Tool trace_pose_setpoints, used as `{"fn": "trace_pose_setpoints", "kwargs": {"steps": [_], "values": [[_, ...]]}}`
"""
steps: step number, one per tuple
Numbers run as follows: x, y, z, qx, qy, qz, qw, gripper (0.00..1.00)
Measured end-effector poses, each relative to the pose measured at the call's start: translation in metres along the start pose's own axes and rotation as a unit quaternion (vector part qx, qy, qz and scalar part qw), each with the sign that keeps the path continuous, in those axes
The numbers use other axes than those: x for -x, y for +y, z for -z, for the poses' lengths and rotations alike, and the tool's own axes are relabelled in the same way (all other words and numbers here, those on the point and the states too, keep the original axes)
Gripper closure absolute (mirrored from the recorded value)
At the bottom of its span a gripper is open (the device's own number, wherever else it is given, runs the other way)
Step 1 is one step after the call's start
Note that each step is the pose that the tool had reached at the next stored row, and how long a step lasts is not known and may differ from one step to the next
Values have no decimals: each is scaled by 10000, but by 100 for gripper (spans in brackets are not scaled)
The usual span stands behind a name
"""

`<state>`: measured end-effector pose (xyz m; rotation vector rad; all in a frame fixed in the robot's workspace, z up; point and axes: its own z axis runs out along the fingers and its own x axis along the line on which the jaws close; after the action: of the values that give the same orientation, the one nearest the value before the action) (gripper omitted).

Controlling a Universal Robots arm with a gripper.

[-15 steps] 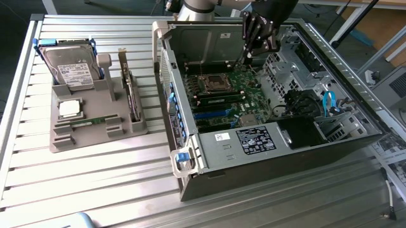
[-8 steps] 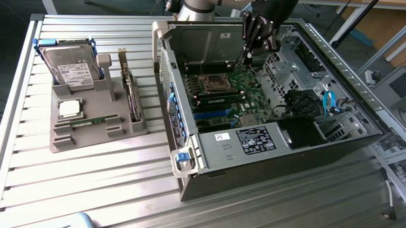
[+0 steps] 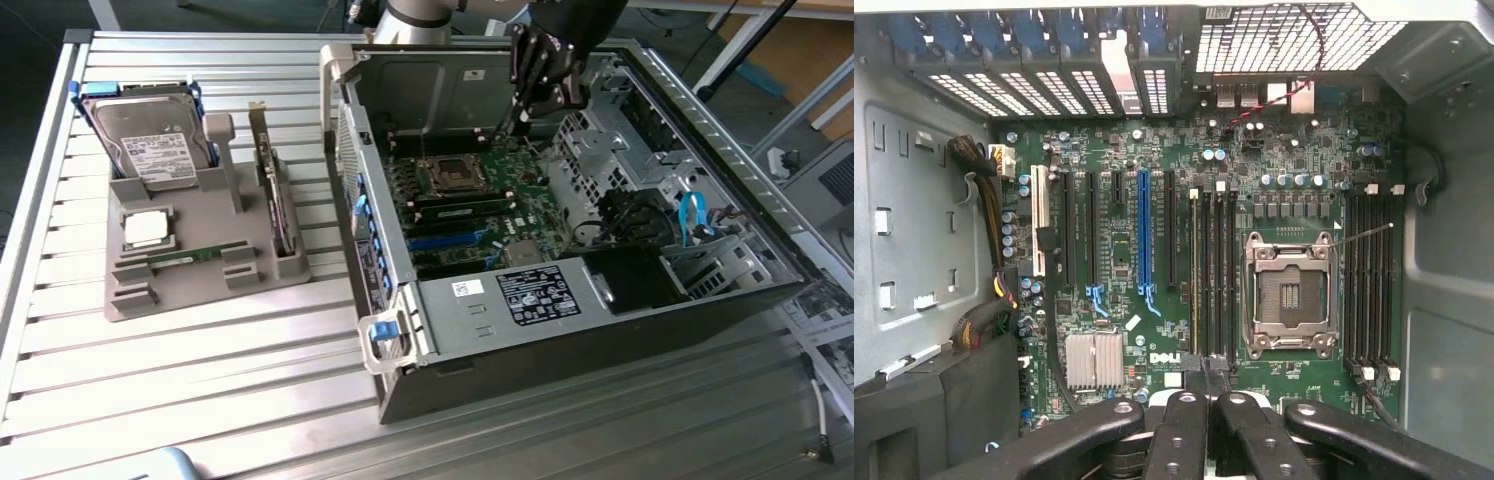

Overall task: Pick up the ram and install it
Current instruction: 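Press down the ram until it locks into place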

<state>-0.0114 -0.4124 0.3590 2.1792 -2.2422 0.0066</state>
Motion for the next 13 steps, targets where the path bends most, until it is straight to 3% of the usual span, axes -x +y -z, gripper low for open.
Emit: {"fn": "trace_pose_setpoints", "kwargs": {"steps": [6, 9, 13], "values": [[0, 0, 0, 6, -4, -443, 9990, 89], [0, 0, 0, 10, -5, -707, 9975, 89], [0, 0, 0, 15, -8, -1111, 9938, 89]]}}
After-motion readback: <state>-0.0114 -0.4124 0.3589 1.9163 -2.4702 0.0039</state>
